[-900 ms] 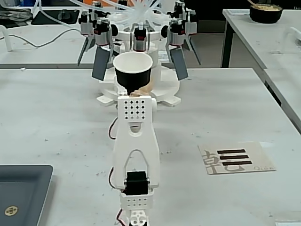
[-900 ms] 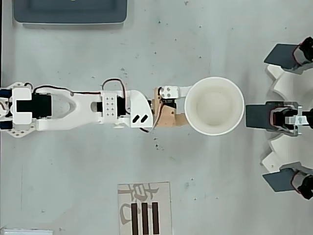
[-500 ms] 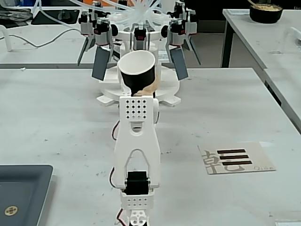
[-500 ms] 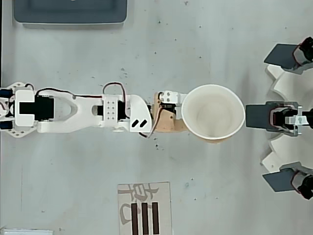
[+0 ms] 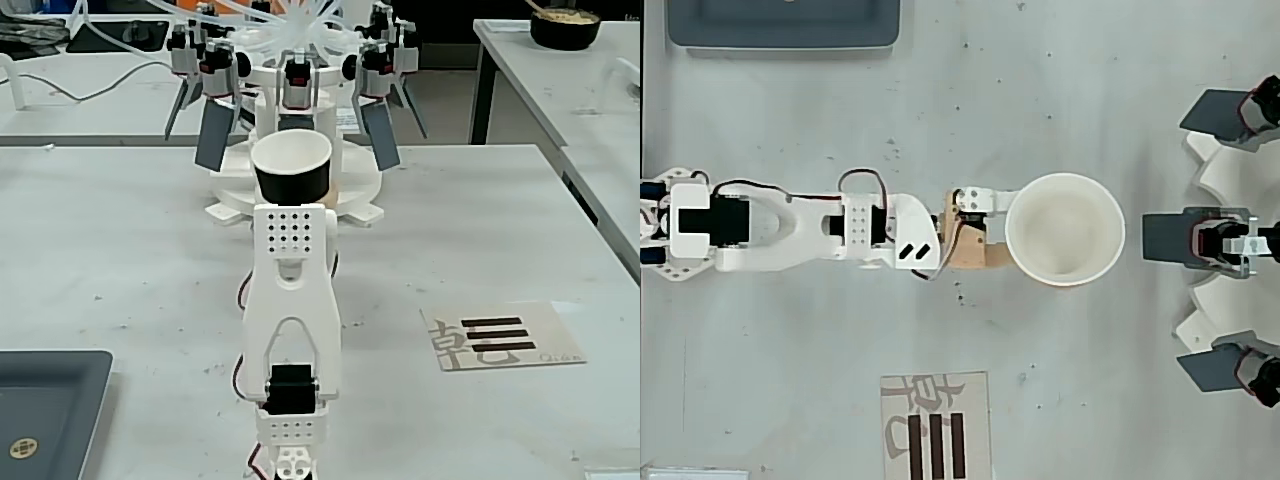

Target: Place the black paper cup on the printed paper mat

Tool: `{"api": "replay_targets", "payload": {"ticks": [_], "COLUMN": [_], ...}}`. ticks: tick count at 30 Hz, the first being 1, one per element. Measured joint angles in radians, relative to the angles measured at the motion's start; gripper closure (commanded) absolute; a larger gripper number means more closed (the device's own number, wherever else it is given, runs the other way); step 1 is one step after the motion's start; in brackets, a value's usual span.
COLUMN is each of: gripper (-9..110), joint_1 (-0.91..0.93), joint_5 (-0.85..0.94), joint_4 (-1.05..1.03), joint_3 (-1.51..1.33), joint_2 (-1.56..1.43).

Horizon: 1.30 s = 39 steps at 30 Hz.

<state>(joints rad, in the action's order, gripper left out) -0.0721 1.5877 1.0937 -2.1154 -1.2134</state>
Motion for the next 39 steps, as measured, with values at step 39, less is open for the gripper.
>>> {"api": "replay_targets", "payload": {"ticks": [39], "gripper": [93], "joint_1": [0.0], "joint_5": [-0.064], "joint_4": [0.003], "joint_3": [-0.767], "joint_2": [-0.729]}}
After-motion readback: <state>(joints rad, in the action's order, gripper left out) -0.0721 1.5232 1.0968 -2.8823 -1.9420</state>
